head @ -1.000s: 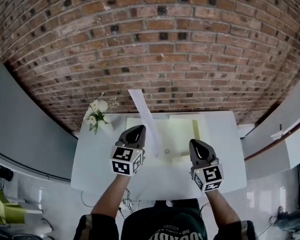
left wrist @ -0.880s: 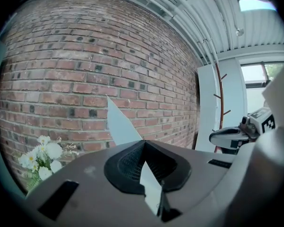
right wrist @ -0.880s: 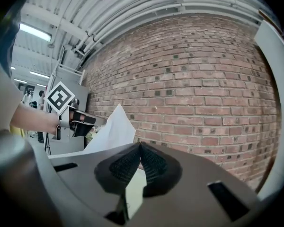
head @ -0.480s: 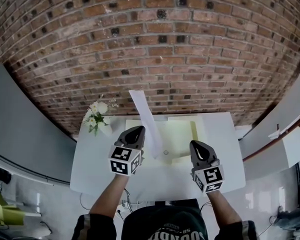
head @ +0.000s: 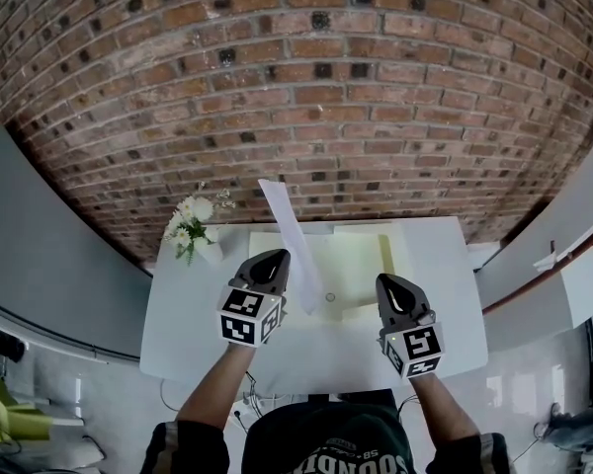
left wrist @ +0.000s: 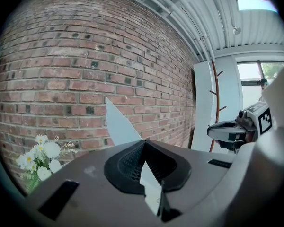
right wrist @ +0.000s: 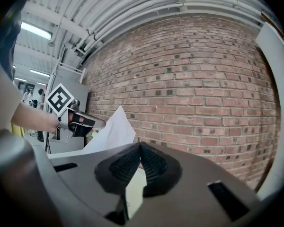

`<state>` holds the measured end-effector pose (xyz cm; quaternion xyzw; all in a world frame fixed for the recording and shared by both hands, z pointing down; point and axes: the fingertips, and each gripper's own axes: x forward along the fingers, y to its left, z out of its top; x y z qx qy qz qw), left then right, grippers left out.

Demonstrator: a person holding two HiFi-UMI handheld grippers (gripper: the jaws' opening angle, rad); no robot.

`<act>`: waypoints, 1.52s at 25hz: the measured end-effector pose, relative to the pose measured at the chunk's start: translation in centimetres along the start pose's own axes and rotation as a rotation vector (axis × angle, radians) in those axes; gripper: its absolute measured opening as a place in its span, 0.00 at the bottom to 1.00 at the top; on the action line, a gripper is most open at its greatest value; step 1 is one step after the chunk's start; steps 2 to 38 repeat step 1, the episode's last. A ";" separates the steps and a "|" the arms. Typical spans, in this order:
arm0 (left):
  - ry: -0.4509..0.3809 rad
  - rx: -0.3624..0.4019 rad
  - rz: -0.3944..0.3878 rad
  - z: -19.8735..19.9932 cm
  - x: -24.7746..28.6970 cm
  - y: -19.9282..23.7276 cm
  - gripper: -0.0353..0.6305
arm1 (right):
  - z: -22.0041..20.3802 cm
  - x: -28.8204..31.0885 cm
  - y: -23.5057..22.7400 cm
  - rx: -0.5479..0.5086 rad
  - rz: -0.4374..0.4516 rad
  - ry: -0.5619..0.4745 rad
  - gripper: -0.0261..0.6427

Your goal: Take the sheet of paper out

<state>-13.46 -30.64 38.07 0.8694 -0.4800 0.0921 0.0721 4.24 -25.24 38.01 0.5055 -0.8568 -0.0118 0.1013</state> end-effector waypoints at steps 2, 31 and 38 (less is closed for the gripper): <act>0.002 0.000 -0.002 -0.1 0.1 0.1 0.07 | 0.0 0.2 0.0 0.000 0.000 0.000 0.14; 0.002 0.000 -0.002 -0.1 0.1 0.1 0.07 | 0.0 0.2 0.0 0.000 0.000 0.000 0.14; 0.002 0.000 -0.002 -0.1 0.1 0.1 0.07 | 0.0 0.2 0.0 0.000 0.000 0.000 0.14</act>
